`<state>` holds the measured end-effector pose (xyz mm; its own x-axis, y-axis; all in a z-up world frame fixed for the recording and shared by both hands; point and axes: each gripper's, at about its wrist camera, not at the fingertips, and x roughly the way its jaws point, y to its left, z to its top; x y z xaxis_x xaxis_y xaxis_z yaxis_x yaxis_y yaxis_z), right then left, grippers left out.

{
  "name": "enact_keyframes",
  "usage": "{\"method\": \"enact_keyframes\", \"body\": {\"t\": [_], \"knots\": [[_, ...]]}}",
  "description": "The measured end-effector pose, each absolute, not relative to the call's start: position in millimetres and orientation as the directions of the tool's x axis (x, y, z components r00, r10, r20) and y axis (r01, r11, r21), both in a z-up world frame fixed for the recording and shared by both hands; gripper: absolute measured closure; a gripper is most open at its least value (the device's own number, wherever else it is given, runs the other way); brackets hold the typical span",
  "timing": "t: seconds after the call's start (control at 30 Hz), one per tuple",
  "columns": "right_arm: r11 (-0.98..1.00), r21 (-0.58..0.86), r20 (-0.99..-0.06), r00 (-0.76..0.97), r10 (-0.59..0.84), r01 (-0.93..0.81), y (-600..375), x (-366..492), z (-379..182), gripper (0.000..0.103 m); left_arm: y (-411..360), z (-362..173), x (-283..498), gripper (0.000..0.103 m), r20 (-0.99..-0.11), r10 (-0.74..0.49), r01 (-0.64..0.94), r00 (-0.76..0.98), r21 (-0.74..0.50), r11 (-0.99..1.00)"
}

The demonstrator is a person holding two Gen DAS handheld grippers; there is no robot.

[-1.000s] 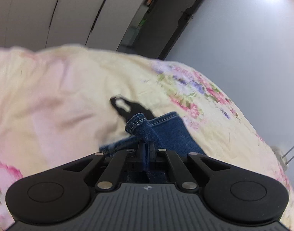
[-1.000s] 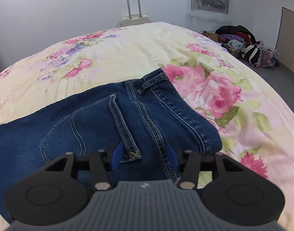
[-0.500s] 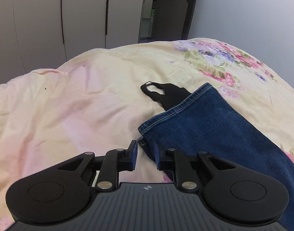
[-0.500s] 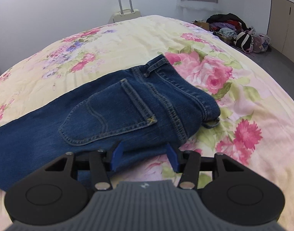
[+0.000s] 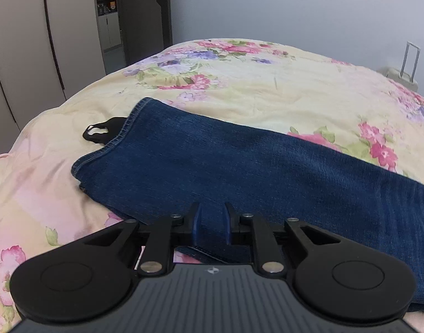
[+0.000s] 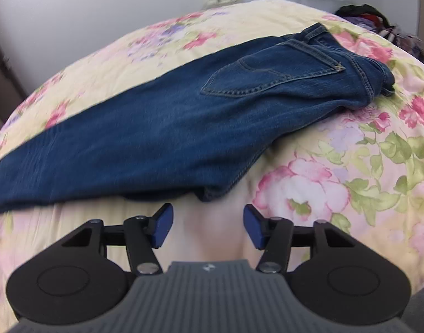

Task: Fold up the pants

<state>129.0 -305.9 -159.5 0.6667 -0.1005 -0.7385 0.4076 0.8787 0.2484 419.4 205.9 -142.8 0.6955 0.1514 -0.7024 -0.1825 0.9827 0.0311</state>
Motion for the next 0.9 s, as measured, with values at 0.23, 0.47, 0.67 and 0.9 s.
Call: {"method": "enact_keyframes", "body": {"t": [0.23,0.47,0.67,0.9], "knots": [[0.811,0.312,-0.702,0.695,-0.154,0.495,-325,138,-143,0.101,210,-173,436,0.095,-0.767,0.212,-0.208,0.606,0.104,0.973],[0.890,0.211,-0.768,0.632,-0.104,0.403,-330,124,-141,0.103,208,-182,449,0.097,-0.777,0.277,-0.198,0.565,0.199,0.960],[0.873,0.224,-0.825,0.561,-0.067,0.434,-342,121,-150,0.103,201,-159,445,0.097,-0.765,0.296,-0.217,0.571,0.207,0.954],[0.801,0.382,-0.767,0.642,-0.004,0.461,-416,96,-107,0.092,132,-100,427,0.095,-0.721,0.090,-0.043,0.687,0.084,0.996]]}}
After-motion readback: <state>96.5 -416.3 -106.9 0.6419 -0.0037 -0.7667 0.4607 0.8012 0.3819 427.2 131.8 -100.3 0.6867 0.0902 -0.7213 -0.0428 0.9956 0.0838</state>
